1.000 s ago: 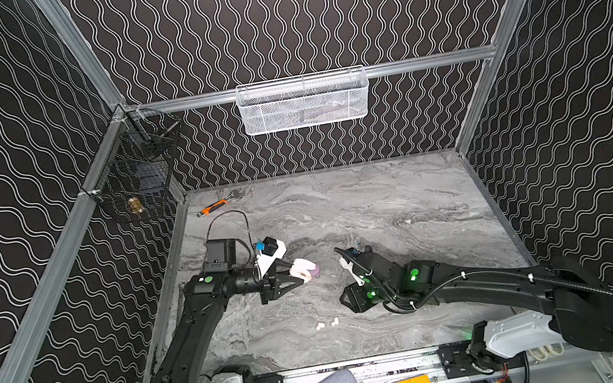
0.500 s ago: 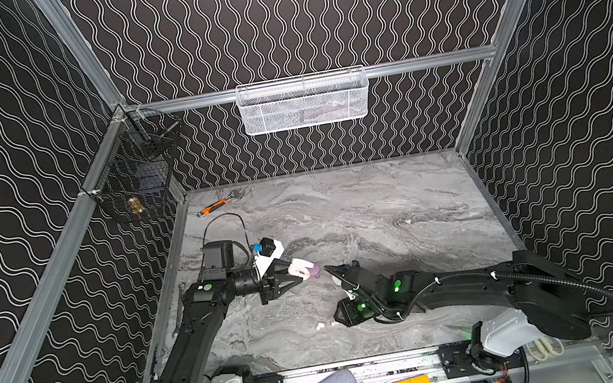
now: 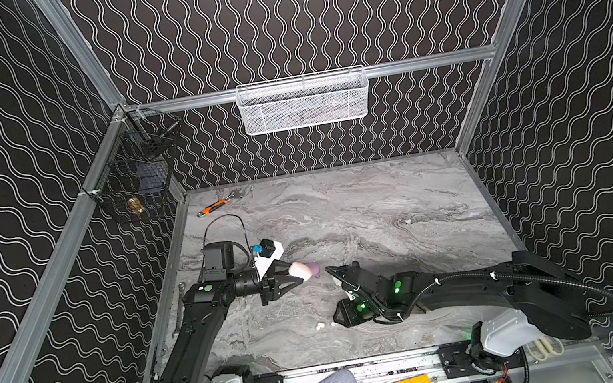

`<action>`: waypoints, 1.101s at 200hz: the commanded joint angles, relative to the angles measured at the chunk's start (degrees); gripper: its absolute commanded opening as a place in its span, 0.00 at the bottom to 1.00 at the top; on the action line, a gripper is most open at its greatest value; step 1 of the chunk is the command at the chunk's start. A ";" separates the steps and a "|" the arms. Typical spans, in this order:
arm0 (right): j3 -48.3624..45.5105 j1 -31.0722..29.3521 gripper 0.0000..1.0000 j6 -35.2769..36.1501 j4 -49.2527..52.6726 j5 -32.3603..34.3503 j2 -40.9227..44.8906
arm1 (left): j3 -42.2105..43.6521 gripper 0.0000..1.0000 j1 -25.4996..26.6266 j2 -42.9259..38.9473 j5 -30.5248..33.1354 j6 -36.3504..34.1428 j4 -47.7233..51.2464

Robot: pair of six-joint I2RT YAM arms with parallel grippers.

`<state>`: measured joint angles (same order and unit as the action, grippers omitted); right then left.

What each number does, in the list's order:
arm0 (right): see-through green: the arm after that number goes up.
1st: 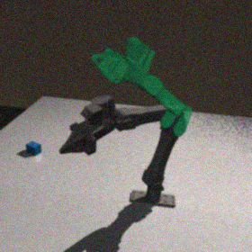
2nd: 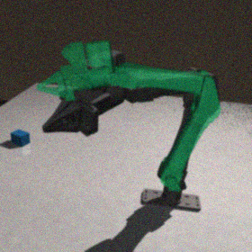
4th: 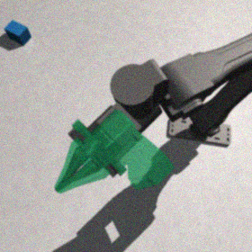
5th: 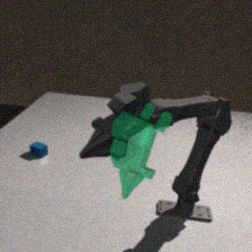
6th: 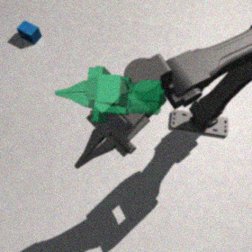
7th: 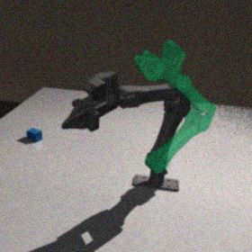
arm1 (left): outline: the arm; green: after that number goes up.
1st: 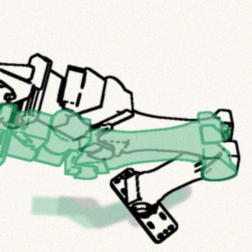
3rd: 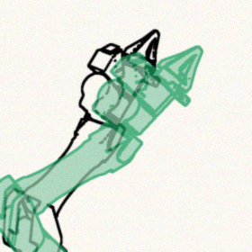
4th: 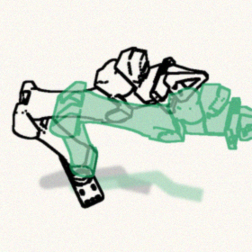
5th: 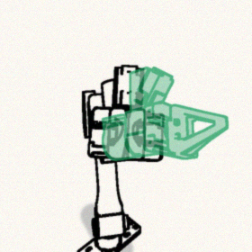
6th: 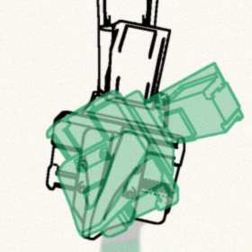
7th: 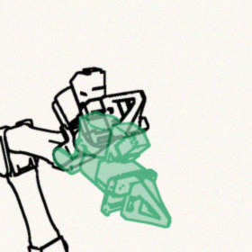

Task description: Insert the wireless bluetooth earbuds into the charging case

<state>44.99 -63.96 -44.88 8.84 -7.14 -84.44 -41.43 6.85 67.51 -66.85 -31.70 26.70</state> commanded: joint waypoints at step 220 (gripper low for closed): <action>23.03 1.00 0.70 13.63 8.99 9.01 1.68 | -0.29 0.06 0.50 -0.21 -1.27 0.33 0.28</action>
<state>67.26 -62.94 -31.86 18.26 3.27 -82.11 -41.21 7.16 67.40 -65.91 -31.31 27.64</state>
